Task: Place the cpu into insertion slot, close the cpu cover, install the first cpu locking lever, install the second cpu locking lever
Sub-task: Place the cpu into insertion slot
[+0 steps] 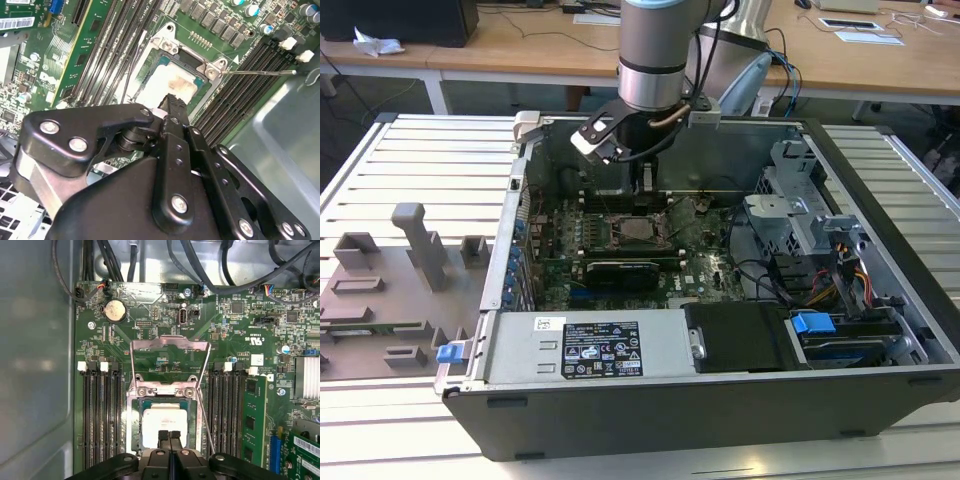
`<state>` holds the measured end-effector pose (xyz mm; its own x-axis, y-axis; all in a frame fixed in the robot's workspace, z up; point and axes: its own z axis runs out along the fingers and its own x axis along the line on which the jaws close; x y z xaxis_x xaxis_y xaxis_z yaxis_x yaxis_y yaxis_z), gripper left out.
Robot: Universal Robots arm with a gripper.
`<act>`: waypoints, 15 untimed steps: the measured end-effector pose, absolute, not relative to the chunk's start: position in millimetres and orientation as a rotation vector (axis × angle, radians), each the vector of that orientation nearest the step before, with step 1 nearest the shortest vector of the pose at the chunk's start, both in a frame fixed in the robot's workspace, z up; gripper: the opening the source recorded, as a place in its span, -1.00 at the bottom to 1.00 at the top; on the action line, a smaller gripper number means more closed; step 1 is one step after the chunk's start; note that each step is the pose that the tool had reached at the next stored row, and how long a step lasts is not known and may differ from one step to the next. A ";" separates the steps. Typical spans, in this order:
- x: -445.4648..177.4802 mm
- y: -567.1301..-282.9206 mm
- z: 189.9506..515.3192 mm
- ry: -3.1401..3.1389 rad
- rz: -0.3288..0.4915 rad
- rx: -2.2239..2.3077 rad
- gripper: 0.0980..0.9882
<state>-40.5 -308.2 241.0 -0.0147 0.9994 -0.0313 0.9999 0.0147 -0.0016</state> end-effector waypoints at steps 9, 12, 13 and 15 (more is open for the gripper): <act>-40.5 -308.2 250.2 2.222 -0.036 2.190 -0.98; -40.5 -308.2 254.2 2.222 -0.036 2.190 -0.98; -40.5 -308.2 255.3 2.223 -0.036 2.190 -0.98; -40.5 -308.2 257.1 2.223 -0.036 2.190 -0.98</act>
